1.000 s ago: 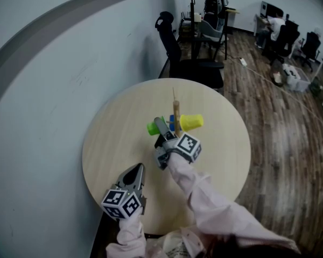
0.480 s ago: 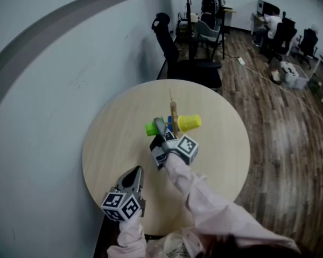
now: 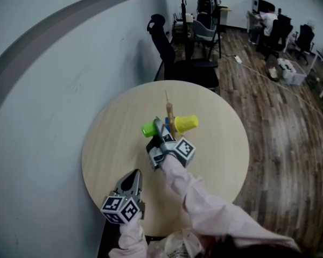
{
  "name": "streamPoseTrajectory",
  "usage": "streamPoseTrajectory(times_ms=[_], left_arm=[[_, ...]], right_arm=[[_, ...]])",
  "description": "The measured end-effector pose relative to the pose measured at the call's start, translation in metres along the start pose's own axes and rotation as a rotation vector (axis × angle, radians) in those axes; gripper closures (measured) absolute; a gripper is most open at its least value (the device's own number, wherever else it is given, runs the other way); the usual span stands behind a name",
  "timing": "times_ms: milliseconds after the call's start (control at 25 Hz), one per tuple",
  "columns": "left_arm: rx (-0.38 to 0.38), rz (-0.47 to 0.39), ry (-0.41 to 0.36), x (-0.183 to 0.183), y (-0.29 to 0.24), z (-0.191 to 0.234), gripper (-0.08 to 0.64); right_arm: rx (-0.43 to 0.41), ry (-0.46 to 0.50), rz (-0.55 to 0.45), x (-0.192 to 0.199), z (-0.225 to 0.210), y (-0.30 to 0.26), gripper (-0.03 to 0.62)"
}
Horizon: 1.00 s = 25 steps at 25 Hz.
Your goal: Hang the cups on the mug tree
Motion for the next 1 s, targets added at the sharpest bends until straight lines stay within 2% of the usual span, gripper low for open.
streamPoseTrajectory(times_ms=[280, 840, 880, 1000], left_arm=[[-0.002, 0.004, 0.007, 0.003, 0.001, 0.000, 0.558], [-0.006, 0.007, 0.009, 0.006, 0.000, 0.000, 0.558], [-0.007, 0.007, 0.011, 0.006, 0.001, 0.000, 0.558], [-0.009, 0.009, 0.016, 0.008, 0.001, 0.000, 0.558]], right_arm=[[0.001, -0.023, -0.014, -0.002, -0.003, 0.002, 0.255], [-0.008, 0.014, 0.021, 0.007, 0.001, -0.001, 0.218], [-0.007, 0.020, 0.024, 0.008, 0.001, -0.001, 0.195], [-0.008, 0.031, 0.033, 0.011, 0.001, -0.001, 0.190]])
Point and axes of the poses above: the fingertips, and each gripper's own axes: y backward along the fingers, z to its left, x out of its underside, the point moved 6 cm from there along y, backward along the fingers, and after that the axes turned 13 degrees about x, right-handed, at the moved point
